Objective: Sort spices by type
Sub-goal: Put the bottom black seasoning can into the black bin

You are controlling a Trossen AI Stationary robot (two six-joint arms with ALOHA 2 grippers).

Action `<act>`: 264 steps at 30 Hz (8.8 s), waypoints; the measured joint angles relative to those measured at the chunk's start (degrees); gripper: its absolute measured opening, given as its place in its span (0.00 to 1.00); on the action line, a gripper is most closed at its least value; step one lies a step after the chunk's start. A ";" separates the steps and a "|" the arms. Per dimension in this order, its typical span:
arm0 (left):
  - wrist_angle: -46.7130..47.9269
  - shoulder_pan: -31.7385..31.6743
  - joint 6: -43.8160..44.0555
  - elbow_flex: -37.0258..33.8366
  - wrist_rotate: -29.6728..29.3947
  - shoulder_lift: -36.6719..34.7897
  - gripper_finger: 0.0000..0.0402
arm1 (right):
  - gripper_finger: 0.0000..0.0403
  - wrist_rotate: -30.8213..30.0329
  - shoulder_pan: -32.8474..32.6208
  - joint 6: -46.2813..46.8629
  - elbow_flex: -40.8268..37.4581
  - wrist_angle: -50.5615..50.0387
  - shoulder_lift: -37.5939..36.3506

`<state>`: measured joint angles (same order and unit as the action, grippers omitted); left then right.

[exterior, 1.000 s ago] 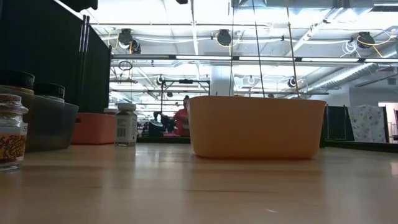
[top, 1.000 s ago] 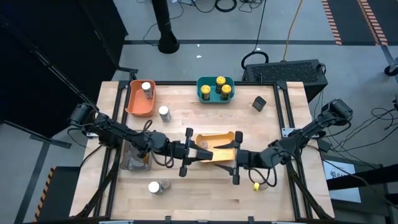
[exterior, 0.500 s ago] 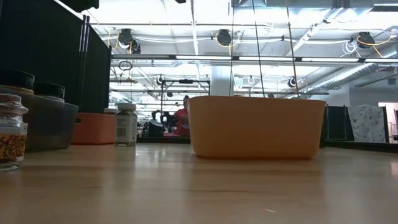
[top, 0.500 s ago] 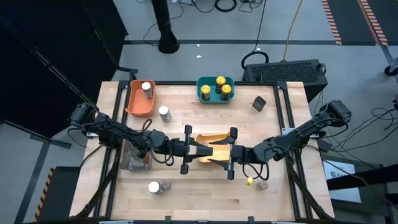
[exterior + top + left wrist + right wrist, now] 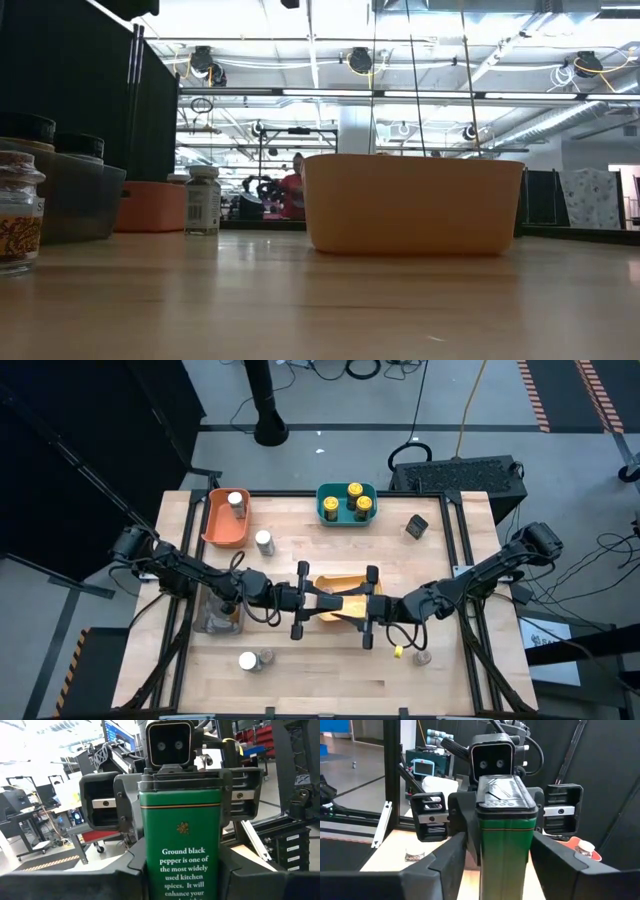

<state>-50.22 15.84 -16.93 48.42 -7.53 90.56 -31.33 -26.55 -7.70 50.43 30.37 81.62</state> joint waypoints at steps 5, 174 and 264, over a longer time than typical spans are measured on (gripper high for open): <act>0.66 0.04 0.07 0.00 0.05 0.00 0.30 | 0.42 -0.05 -0.09 -0.48 0.00 -0.17 0.00; 23.98 34.16 6.09 -3.58 -38.07 -19.92 0.54 | 0.23 -1.56 -1.62 0.06 33.57 -9.39 29.80; 64.87 20.85 49.02 6.93 -15.29 -14.34 0.41 | 0.26 9.98 1.44 20.60 33.62 -38.31 27.47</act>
<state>14.66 36.69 32.09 55.35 -22.82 76.23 -21.36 -25.10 12.89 84.05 -7.94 109.10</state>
